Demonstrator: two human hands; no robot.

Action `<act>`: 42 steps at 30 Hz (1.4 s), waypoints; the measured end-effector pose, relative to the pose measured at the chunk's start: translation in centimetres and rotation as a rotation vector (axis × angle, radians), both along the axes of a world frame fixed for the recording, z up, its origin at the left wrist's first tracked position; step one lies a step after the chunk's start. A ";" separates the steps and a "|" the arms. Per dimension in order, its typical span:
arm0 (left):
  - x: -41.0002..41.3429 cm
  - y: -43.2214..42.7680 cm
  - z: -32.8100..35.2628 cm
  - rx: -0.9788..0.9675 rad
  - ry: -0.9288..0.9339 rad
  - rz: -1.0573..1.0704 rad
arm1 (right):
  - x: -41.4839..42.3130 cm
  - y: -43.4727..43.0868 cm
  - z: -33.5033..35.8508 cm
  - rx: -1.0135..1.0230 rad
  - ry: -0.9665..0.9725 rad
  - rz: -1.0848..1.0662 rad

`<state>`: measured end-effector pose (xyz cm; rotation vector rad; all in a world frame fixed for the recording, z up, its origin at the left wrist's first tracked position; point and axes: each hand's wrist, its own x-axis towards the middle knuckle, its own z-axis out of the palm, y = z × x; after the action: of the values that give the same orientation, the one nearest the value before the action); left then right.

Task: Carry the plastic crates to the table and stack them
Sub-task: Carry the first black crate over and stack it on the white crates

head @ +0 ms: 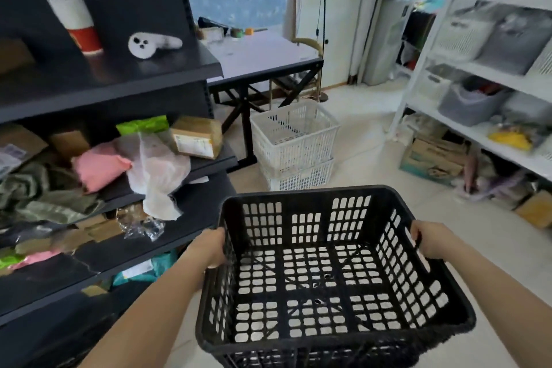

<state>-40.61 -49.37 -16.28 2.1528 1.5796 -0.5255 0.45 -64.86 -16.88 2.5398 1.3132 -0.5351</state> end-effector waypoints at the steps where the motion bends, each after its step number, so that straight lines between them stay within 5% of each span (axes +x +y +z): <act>1: 2.1 1.7 0.4 0.004 -0.001 -0.003 | 2.0 1.5 0.3 -0.005 -0.002 0.008; 17: 27.3 30.8 5.8 0.067 -0.090 0.235 | 28.7 38.4 7.7 0.058 -0.012 0.232; 28: 33.2 56.0 4.1 0.174 -0.186 0.345 | 36.7 67.2 8.7 0.157 0.068 0.277; 42: 39.0 71.9 -2.1 0.196 -0.115 0.590 | 43.1 91.9 0.8 0.087 0.144 0.523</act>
<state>-1.60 22.57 -18.35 1.6716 2.1414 -0.0569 43.55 27.07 -16.12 2.1141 1.9966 -0.5601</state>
